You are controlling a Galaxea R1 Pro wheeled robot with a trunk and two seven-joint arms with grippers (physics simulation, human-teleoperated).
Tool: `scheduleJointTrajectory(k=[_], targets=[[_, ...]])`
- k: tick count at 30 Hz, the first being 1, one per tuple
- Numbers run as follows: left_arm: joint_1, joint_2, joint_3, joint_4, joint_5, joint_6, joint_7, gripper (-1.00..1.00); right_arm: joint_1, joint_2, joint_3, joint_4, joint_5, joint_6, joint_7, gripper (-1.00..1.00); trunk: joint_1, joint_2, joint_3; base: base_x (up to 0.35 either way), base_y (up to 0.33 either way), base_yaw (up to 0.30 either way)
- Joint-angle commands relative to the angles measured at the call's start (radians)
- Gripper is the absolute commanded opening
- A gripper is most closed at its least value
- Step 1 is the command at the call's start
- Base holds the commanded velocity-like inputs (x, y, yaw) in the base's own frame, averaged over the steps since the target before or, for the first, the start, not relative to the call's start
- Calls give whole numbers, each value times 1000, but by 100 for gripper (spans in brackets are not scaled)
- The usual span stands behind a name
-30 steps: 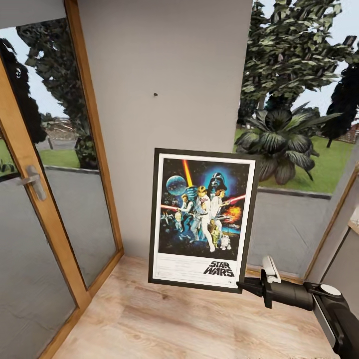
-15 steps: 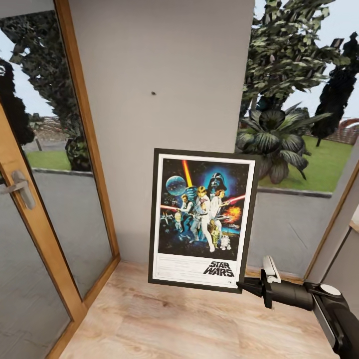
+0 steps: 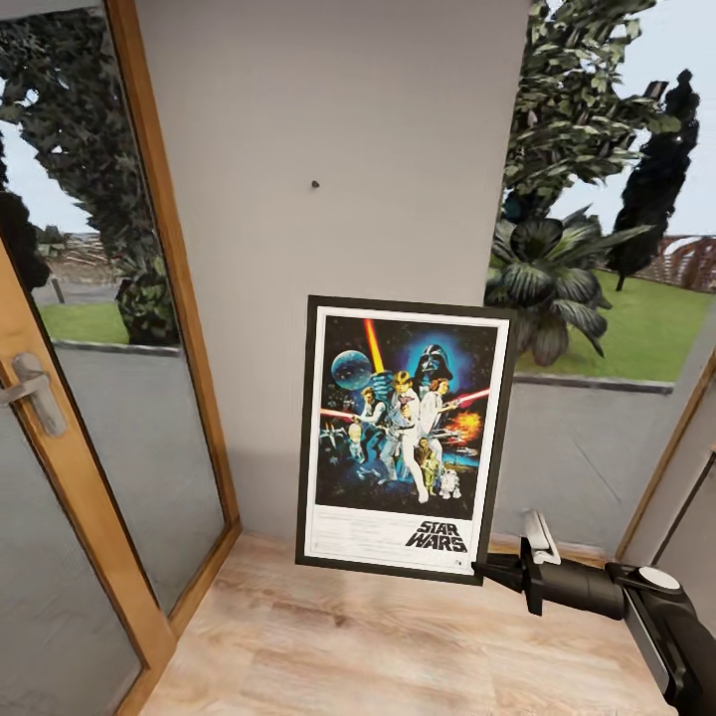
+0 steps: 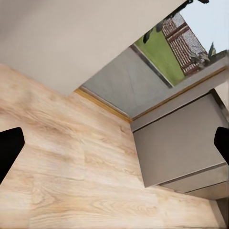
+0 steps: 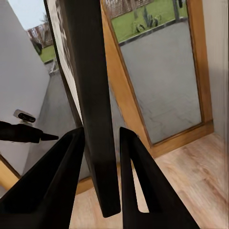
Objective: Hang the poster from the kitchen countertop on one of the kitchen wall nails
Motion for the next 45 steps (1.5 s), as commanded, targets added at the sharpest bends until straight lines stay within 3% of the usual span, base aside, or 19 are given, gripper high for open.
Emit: scheduleJointTrajectory(k=[1,13,28,45], targets=[[0,1,-4,1,5,-10,-1,100,-1,0,0,1,-2,11,4,-100,0,-1,0,21,61,-269],[0,2,-4,1,5,-10,-1,100,-1,0,0,1,-1,11,4,-100,0,-1,5,-40,167,-229],[0,2,-3,1,6,-11,-1,100,-1,0,0,2,-1,10,3,-100,0,-1,5,-94,203,-16],[0,4,-3,1,6,-10,-1,100,-1,0,0,4,-2,9,4,-100,0,-1,5,76,169,0]])
